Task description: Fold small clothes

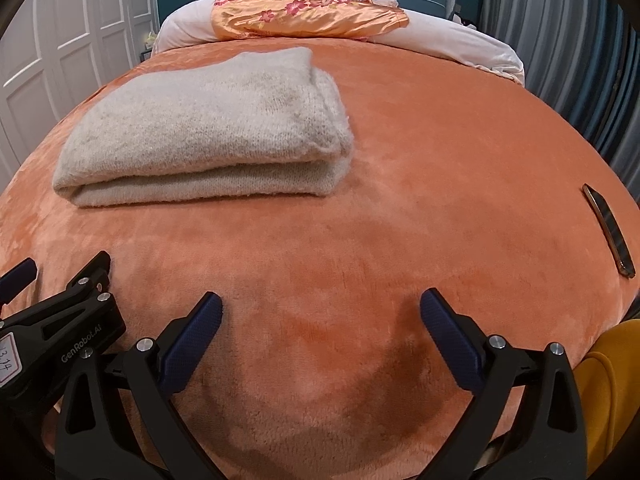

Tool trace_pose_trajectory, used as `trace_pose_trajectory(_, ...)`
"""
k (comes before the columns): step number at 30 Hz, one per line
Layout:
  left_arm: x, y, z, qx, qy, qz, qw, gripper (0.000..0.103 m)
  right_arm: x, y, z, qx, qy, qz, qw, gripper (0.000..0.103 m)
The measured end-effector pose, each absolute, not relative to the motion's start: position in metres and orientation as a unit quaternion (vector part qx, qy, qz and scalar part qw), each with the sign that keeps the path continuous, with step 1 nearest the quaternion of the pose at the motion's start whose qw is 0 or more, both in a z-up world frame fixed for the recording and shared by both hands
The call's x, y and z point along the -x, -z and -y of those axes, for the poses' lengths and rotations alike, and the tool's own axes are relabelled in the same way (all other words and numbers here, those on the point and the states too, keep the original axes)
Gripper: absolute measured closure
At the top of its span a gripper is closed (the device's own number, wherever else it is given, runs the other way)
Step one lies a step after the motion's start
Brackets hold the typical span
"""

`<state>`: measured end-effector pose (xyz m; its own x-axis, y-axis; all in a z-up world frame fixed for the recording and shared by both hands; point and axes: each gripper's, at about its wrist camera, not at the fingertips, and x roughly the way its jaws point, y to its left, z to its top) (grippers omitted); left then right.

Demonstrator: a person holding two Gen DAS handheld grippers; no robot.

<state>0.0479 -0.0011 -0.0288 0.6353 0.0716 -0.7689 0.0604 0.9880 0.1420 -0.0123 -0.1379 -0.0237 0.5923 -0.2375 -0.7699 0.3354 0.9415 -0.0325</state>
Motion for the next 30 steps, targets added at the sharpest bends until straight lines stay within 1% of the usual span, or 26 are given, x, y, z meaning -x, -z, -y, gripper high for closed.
trace_pose_trajectory(10,-0.043,0.03,0.005,-0.077,0.003,-0.437,0.896,0.013,0.014,0.025,0.137,-0.06,0.163,-0.429,0.886,0.007)
trace_pose_trajectory(30,-0.041,0.03,0.006,-0.078,0.005,-0.432,0.899,0.013,0.017,0.023,0.127,-0.056,0.174,-0.424,0.887,0.007)
